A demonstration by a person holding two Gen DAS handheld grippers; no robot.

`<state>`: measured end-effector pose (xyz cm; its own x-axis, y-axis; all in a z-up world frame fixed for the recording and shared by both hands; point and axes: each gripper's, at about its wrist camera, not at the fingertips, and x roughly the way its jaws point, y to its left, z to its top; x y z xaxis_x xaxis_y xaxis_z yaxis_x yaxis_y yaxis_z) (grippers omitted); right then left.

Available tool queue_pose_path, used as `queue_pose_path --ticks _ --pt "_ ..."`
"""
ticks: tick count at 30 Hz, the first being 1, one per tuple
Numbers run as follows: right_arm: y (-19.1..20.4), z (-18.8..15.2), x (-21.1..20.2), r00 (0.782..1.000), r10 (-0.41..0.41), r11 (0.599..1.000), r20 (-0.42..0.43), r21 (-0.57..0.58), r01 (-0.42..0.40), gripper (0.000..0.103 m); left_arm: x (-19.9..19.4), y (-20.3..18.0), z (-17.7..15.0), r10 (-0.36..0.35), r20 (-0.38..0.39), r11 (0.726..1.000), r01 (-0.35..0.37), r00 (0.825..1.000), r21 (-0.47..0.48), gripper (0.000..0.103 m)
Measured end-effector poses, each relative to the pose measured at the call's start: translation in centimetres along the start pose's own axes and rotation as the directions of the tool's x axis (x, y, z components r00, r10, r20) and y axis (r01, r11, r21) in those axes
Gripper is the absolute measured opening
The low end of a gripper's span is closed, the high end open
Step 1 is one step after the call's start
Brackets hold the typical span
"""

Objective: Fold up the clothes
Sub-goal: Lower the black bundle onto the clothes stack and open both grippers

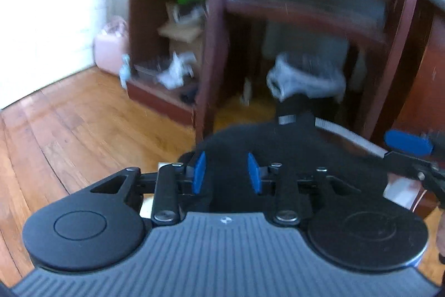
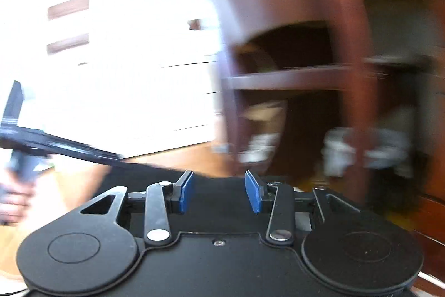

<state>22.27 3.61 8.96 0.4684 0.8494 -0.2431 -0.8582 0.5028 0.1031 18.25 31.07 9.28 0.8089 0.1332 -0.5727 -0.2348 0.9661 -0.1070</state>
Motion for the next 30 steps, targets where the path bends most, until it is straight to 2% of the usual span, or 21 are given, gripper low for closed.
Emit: queue_pose_path --ticks 1,3,5,9,14,19,20,22,24,25,26,29,30 --pt "0.6 0.1 0.9 0.999 0.034 0.999 -0.022 -0.025 -0.035 0.054 1.5 -0.3 0.0 0.011 -0.037 1.000 -0.011 0.999 0.005 0.028" --pt "1.0 0.1 4.3 0.991 0.067 0.996 -0.116 -0.048 -0.073 0.055 4.1 -0.3 0.1 0.064 -0.112 0.998 -0.065 0.992 -0.012 0.026" --pt "0.6 0.0 9.0 0.974 0.002 0.999 -0.228 -0.050 -0.014 0.054 5.7 0.8 0.3 0.102 -0.148 0.991 -0.114 0.984 -0.071 0.026" --pt "-2.1 -0.6 12.2 0.955 -0.032 0.998 -0.295 0.035 0.045 0.053 6.9 1.3 -0.6 0.162 -0.185 0.984 -0.172 0.969 -0.040 0.027" --pt "-2.1 -1.4 12.6 0.953 -0.021 1.000 -0.301 0.003 0.023 0.054 6.3 1.2 -1.8 0.180 -0.183 0.983 -0.185 0.967 -0.016 0.027" --pt "-0.1 -2.4 11.3 0.957 -0.030 0.999 -0.289 -0.023 0.024 0.054 5.4 4.2 -2.6 0.177 -0.150 0.968 -0.200 0.973 -0.150 0.030" --pt "0.2 -2.6 11.1 0.958 -0.032 0.999 -0.286 -0.022 0.027 0.054 4.8 5.3 -3.0 0.188 -0.156 0.956 -0.217 0.970 -0.197 0.032" --pt "0.2 -2.6 10.7 0.962 -0.026 1.000 -0.271 -0.015 0.023 0.055 3.8 7.0 -3.8 0.118 -0.138 0.941 -0.155 0.983 -0.300 0.034" --pt "0.2 -2.7 10.5 0.967 -0.022 1.000 -0.255 -0.007 0.021 0.055 2.9 8.0 -4.2 0.092 -0.153 0.925 -0.141 0.984 -0.353 0.036" --pt "0.2 -2.8 10.4 0.969 -0.022 1.000 -0.248 -0.008 0.021 0.055 2.5 7.8 -4.1 0.120 -0.168 0.928 -0.170 0.979 -0.331 0.041" --pt "0.4 -3.0 10.3 0.971 -0.029 1.000 -0.238 -0.019 0.025 0.055 2.3 7.5 -3.9 0.174 -0.192 0.931 -0.225 0.966 -0.287 0.043" --pt "1.1 -2.5 9.2 0.970 -0.088 0.996 -0.225 -0.031 0.084 0.056 1.1 6.6 -3.6 0.326 -0.262 0.913 -0.374 0.908 -0.159 0.040" --pt "1.4 -2.2 8.7 0.967 -0.116 0.993 -0.225 -0.029 0.112 0.057 -0.7 6.5 -3.5 0.314 -0.234 0.916 -0.358 0.920 -0.179 0.042"
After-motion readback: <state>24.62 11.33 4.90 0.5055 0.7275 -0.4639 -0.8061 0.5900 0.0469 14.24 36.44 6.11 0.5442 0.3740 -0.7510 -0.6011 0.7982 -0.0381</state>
